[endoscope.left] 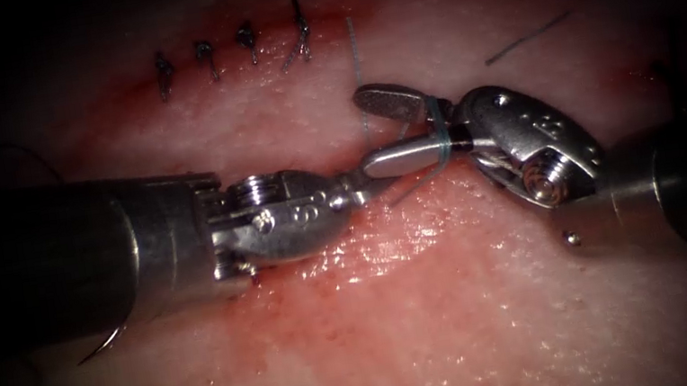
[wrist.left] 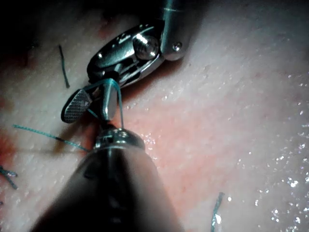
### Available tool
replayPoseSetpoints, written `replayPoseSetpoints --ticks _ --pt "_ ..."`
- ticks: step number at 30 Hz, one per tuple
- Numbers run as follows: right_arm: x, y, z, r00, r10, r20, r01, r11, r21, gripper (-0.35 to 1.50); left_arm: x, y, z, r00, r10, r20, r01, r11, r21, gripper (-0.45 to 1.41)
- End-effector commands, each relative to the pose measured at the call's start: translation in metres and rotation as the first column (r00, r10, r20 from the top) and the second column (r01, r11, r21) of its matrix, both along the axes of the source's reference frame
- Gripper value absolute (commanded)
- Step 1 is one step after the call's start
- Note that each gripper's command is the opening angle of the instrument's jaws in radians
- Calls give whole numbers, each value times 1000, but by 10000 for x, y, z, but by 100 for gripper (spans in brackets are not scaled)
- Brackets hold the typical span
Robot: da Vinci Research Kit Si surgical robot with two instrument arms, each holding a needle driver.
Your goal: Wound Closure
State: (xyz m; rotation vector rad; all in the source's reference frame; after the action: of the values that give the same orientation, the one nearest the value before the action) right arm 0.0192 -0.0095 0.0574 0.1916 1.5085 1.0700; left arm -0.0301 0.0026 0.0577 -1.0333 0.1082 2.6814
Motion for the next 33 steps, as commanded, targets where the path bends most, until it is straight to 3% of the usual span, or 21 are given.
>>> replayPoseSetpoints --ticks 1,7,12,13,18,26,33 --pt "14 -6 6 1000 4 -4 -4 1000 6 94 -6 -5 4 1000 -2 2 2 1000 -1 -45" --pt "15 -11 7 994 100 32 -102 992 72 83 -12 -11 2 999 -33 15 34 999 -25 -45" --pt "8 -10 12 978 116 172 -143 977 160 89 -13 -13 0 998 -62 9 62 997 -43 -45" --pt "8 -10 12 977 120 177 -155 967 200 79 -13 -13 0 998 -63 8 64 997 -43 -45" --pt "10 -7 12 958 131 254 -195 949 247 78 -17 -6 1 997 -72 3 72 997 -41 -45" --pt "5 1 17 948 180 263 -258 917 305 86 -22 7 7 996 -85 -3 84 996 -40 -45" --pt "18 0 24 956 131 261 -230 890 394 99 -24 19 12 995 -98 -7 98 995 -35 -45"
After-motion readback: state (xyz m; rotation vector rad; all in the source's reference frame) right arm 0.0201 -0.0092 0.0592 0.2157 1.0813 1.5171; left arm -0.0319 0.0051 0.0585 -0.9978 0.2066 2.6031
